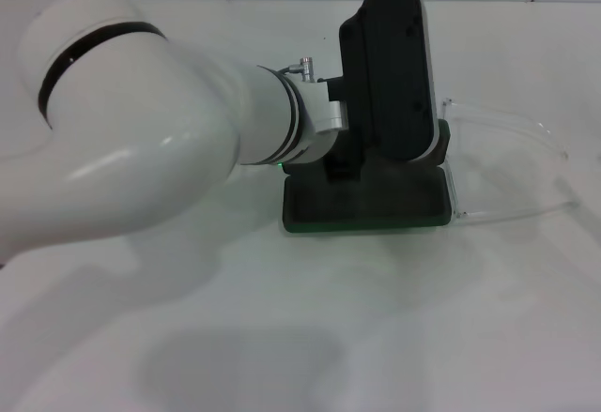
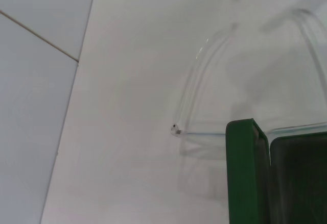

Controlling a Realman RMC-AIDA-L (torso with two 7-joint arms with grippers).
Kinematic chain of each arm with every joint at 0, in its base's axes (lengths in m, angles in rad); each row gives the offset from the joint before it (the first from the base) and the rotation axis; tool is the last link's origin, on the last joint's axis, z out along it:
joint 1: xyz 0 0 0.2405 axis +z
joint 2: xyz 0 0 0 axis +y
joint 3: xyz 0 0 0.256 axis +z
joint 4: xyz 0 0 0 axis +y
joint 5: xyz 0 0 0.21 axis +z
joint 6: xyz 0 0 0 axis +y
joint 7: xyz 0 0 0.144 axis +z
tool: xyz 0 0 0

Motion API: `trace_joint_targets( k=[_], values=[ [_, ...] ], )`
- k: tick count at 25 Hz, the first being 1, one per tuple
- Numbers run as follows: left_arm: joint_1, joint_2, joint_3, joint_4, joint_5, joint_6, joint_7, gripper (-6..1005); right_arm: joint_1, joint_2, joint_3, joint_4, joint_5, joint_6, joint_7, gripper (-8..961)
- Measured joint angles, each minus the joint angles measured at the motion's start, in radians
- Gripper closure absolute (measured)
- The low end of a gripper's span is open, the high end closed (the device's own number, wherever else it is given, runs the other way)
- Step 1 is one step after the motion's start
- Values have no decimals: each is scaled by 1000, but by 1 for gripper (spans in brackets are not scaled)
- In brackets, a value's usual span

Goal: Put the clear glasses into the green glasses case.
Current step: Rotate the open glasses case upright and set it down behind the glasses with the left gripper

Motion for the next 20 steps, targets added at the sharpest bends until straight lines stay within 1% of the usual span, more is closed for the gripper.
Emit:
trace_joint_targets(
  k=[6,15,20],
  values=[
    [-5,0,1,-17,0,-19,-1,828,0,0,0,0,0,0,0,195],
    [6,1,3,-38,0,-79,5,831,0,0,0,1,0,-1,0,196],
    [6,3,32,-46,0,-82,8,822,-3,0,0,1,0,-4,0,196]
  ],
)
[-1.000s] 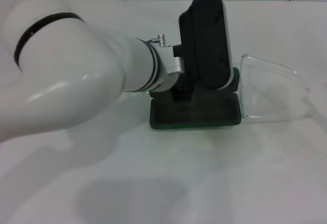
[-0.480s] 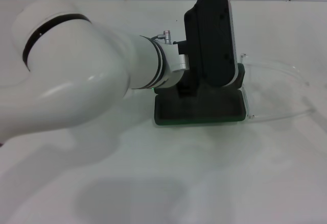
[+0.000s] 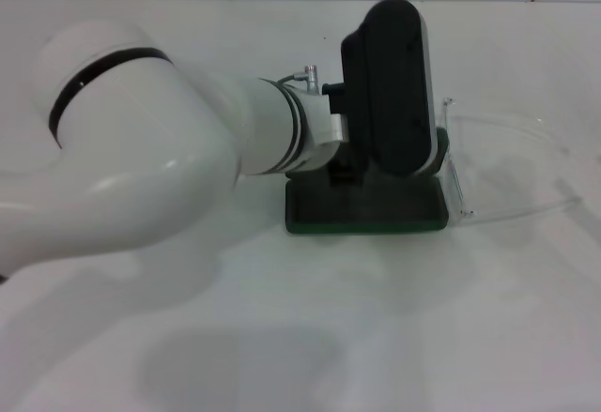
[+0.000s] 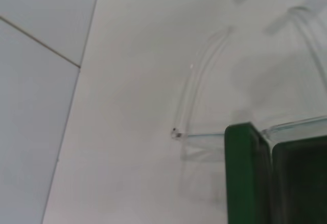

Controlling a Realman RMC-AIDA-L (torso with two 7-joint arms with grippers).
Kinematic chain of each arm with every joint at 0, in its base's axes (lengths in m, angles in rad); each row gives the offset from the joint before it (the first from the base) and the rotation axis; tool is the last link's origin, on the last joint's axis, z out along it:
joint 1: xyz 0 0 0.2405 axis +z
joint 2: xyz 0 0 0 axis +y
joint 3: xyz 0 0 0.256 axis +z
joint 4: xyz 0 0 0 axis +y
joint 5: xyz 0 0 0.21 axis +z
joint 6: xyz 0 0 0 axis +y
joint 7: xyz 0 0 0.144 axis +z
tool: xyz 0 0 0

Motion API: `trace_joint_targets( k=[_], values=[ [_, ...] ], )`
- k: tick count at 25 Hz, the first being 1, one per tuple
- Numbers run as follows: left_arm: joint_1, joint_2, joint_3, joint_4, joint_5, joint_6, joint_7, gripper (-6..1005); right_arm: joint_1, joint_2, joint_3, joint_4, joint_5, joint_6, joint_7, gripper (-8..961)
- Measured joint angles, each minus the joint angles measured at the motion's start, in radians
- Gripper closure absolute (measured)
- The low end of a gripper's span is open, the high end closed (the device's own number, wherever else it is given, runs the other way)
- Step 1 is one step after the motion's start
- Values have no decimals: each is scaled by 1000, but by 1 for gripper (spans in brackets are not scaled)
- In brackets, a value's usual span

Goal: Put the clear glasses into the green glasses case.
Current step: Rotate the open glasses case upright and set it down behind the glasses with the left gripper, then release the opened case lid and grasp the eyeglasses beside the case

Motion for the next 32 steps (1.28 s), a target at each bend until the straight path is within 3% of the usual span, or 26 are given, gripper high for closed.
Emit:
trace_joint_targets(
  k=[20,26,32],
  values=[
    [14,2,31,62,-1,60,3,594,-8,0,0,0,0,-6,0,197],
    [79,3,10,174,-2,96,3,543,-5,0,-4,-2,-4,-6,7,197],
    [177,4,-71,400,-6,219,5,510,10,-15,-42,-49,-35,-2,68,197]
  ],
)
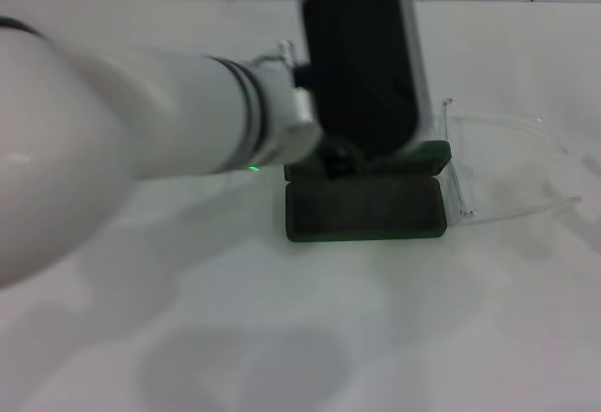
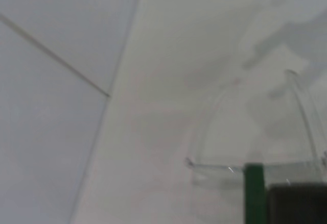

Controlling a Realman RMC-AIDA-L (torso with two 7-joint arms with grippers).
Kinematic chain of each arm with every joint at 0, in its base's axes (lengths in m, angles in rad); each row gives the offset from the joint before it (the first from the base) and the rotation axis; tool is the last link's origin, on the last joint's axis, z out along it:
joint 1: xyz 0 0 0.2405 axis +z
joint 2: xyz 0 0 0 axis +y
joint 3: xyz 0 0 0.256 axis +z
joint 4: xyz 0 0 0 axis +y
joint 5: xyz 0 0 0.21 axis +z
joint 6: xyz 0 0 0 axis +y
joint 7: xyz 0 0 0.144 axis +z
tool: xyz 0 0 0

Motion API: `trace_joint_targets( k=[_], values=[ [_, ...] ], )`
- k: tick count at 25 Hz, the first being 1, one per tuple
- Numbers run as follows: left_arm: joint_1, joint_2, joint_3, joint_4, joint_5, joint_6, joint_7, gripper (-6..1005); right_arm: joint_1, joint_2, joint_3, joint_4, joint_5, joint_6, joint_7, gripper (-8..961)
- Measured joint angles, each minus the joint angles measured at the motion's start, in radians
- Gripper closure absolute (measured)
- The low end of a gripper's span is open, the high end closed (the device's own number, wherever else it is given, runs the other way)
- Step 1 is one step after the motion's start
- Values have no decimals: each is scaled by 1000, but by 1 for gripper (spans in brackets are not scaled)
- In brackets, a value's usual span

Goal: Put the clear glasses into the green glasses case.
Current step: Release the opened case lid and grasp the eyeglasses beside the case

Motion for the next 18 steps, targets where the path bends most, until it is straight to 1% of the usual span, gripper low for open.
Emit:
trace_joint_targets(
  k=[2,4,5,7,9,10,12,14,15,16,18],
  values=[
    [48,0,-40,100,-17,36,1,513,8,-4,-9,-44,-31,6,57,197],
    [94,1,-86,183,-57,44,18,515,14,-4,-10,-100,-69,10,116,198],
    [114,1,-117,213,-99,43,40,517,15,-3,-10,-132,-83,12,142,198],
    [140,0,-198,231,-236,41,118,520,12,0,-11,-184,-95,15,193,198],
    [160,1,-281,225,-388,42,202,523,12,2,-11,-220,-101,14,231,198],
    [177,2,-332,218,-484,46,255,524,15,2,-12,-233,-104,13,250,198],
    [206,3,-423,195,-622,62,336,527,23,2,-25,-260,-109,14,290,198],
    [229,2,-517,165,-752,92,400,528,26,0,-67,-306,-116,15,348,198],
    [237,3,-574,142,-842,120,433,528,26,-2,-87,-332,-124,15,375,198],
    [241,4,-612,122,-905,141,454,529,28,-3,-109,-368,-145,16,408,199],
    [243,5,-725,41,-1112,229,539,530,36,-2,-144,-450,-213,16,474,199]
  ],
)
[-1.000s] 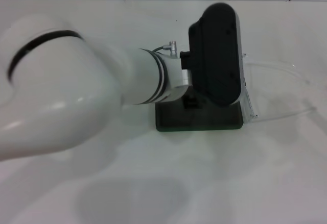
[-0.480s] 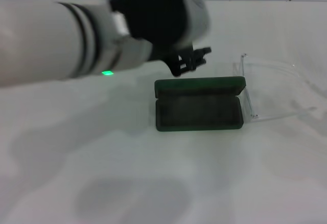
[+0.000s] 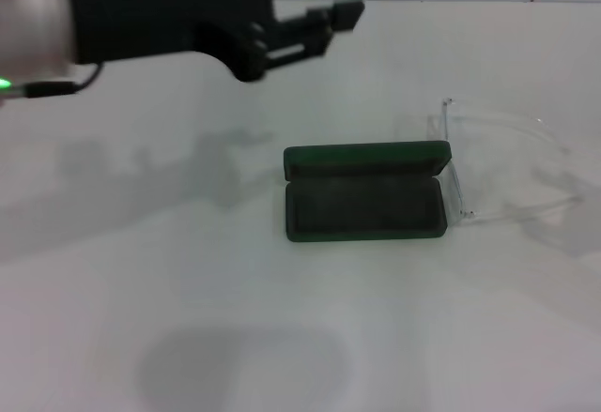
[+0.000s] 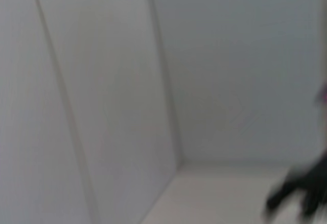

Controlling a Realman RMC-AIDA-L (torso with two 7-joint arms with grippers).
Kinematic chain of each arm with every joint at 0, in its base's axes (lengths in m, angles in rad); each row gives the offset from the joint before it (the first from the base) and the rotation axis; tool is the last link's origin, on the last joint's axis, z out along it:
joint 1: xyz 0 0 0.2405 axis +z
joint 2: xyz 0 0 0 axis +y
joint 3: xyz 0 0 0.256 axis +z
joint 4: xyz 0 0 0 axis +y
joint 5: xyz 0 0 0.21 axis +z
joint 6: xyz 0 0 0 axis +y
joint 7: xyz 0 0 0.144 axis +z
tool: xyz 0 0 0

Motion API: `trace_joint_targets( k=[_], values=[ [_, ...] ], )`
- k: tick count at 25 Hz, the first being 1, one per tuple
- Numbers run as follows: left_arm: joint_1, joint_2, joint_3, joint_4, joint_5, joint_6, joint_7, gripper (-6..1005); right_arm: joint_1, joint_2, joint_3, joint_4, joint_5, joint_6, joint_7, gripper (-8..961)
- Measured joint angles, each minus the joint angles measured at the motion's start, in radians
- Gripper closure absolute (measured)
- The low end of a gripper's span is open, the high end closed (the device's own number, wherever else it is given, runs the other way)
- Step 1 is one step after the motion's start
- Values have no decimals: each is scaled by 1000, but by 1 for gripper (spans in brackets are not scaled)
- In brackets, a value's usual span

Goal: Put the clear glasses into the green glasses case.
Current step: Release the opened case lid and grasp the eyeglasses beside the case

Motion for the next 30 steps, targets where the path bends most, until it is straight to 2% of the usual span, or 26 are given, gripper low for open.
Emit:
trace_joint_targets(
  k=[4,8,9,10,12,15,18,20,23,26,30],
  values=[
    [1,0,-162,-167,-286,166,117,532,31,5,-22,-192,-136,-2,168,200],
    [2,-2,-254,-273,-348,254,137,535,57,0,-39,-357,-198,-9,333,201],
    [2,-2,-254,-273,-348,254,137,535,64,0,-42,-408,-227,-8,384,201],
    [6,-2,-269,-334,-364,283,157,536,70,0,-44,-453,-255,-5,428,201],
    [8,-2,-271,-361,-371,289,171,620,95,-2,-47,-539,-351,13,547,201],
    [17,-1,-272,-415,-382,296,211,617,171,-30,-49,-593,-489,13,703,202],
    [21,-2,-273,-456,-388,302,247,614,254,-70,-83,-591,-557,-7,819,203],
    [22,-2,-274,-483,-396,302,268,614,314,-96,-129,-591,-611,-15,889,203],
    [22,0,-274,-522,-414,303,291,615,388,-117,-226,-590,-683,-41,963,202],
    [16,1,-275,-566,-425,304,323,615,448,-113,-341,-589,-732,-76,999,202],
    [14,0,-275,-620,-447,305,361,616,534,-78,-448,-531,-795,-77,1015,203]
  ],
)
